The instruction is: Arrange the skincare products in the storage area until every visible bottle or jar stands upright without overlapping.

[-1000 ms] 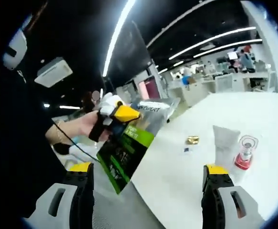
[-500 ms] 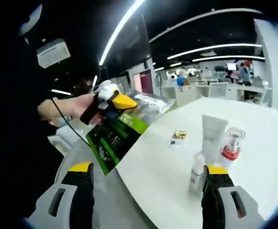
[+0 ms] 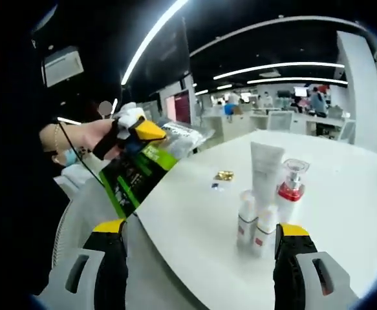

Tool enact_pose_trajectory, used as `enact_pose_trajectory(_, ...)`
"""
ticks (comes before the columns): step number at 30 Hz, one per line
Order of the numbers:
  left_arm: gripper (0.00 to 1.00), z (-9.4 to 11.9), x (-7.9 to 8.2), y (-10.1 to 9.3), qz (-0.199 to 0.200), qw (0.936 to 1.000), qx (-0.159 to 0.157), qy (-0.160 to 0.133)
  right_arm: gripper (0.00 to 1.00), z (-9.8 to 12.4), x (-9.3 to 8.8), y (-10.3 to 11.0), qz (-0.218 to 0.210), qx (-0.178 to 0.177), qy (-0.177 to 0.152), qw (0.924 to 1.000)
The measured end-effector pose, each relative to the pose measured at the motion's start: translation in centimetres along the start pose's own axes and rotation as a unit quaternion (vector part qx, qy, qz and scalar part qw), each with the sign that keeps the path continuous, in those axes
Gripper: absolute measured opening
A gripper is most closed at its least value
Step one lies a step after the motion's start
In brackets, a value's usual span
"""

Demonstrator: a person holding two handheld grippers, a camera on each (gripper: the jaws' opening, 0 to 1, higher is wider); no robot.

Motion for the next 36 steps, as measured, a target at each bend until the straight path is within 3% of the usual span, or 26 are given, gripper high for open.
enact_pose_trajectory(3, 0.0, 0.0, -0.1, 0.2, 0.001, 1.0, 0.004, 0.001, 0.99, 0.3, 0.9, 0.4, 0.002, 0.012, -0.037, 0.9992)
enact_pose_trajectory(9, 0.0, -0.3, 0.0, 1.0, 0.001, 0.9999, 0.016, 0.006, 0.99, 0.8, 0.4, -0.2, 0.017, 0.004, -0.013, 0.9998)
enact_pose_trajectory(14, 0.0, -0.7, 0.3, 2.0, -0.004, 0.9995, 0.03, 0.008, 0.93, 1.0, 0.6, -0.2, 0.009, 0.01, -0.028, 0.9995)
enact_pose_trajectory(22, 0.0, -1.0, 1.0, 3.8, 0.002, 0.999, 0.045, 0.005, 0.92, 1.1, 0.2, -0.7, 0.002, 0.01, -0.024, 0.9997)
enact_pose_trajectory(30, 0.0, -1.9, 1.4, 6.6, 0.019, 0.9971, 0.073, 0.015, 0.92, 1.0, -0.1, -0.9, -0.01, 0.012, -0.019, 0.9997)
enact_pose_trajectory(36, 0.0, -2.7, 2.5, 9.1, 0.025, 0.9957, 0.086, 0.023, 0.91, 1.0, -0.3, -0.9, -0.008, 0.011, -0.015, 0.9998)
Point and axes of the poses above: the point that each gripper's makers call its tool centre point, and the gripper's own axes: z roughly backward along the fingers, y roughly to its left, x roughly out of its top, the point moved 5 cm from there along z, roughly backward along the fingers, and after that the axes turned 2 degrees about -z, right-handed, at the moved point
